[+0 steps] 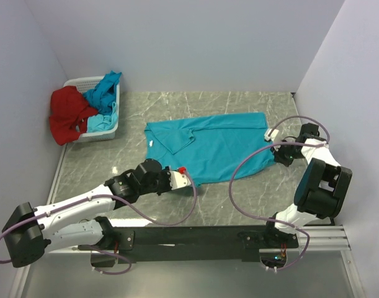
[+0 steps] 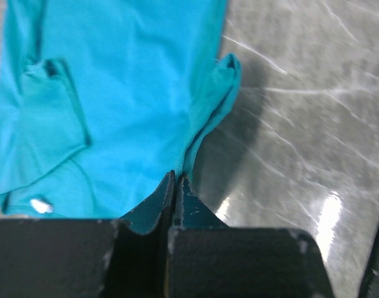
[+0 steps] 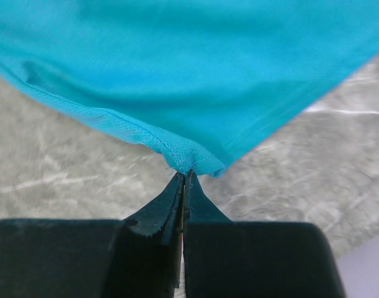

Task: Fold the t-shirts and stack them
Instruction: Fold the tshirt

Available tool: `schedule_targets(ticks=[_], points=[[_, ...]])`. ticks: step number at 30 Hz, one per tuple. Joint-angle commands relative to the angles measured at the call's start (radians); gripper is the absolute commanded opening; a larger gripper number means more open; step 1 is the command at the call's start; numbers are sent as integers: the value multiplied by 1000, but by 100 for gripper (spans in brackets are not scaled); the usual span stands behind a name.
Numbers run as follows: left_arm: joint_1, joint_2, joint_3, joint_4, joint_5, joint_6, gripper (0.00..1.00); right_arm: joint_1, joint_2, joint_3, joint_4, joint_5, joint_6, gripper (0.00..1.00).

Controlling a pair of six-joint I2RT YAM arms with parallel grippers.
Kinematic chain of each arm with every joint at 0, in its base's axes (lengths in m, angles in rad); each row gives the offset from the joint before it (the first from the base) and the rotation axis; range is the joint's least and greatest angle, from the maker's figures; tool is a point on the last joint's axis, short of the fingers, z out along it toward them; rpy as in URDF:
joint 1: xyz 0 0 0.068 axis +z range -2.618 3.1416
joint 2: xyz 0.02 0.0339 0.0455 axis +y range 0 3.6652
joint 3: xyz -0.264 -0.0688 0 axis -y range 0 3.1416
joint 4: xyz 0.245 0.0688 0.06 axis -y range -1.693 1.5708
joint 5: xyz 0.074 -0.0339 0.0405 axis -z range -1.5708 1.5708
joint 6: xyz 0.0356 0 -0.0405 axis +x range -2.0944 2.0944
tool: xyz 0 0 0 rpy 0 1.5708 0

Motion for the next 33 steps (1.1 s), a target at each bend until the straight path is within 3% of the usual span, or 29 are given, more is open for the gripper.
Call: schedule_targets(ticks=[1,19,33], points=[[8,16,75,13,-57,-7,0,15,-53,31,109,-24,164,0],[138,163,247,1,-155,102,1,33,-8,49,271,29,388,0],[279,332,420,36,-123,192,0,93,80,134,348,111,538,0]])
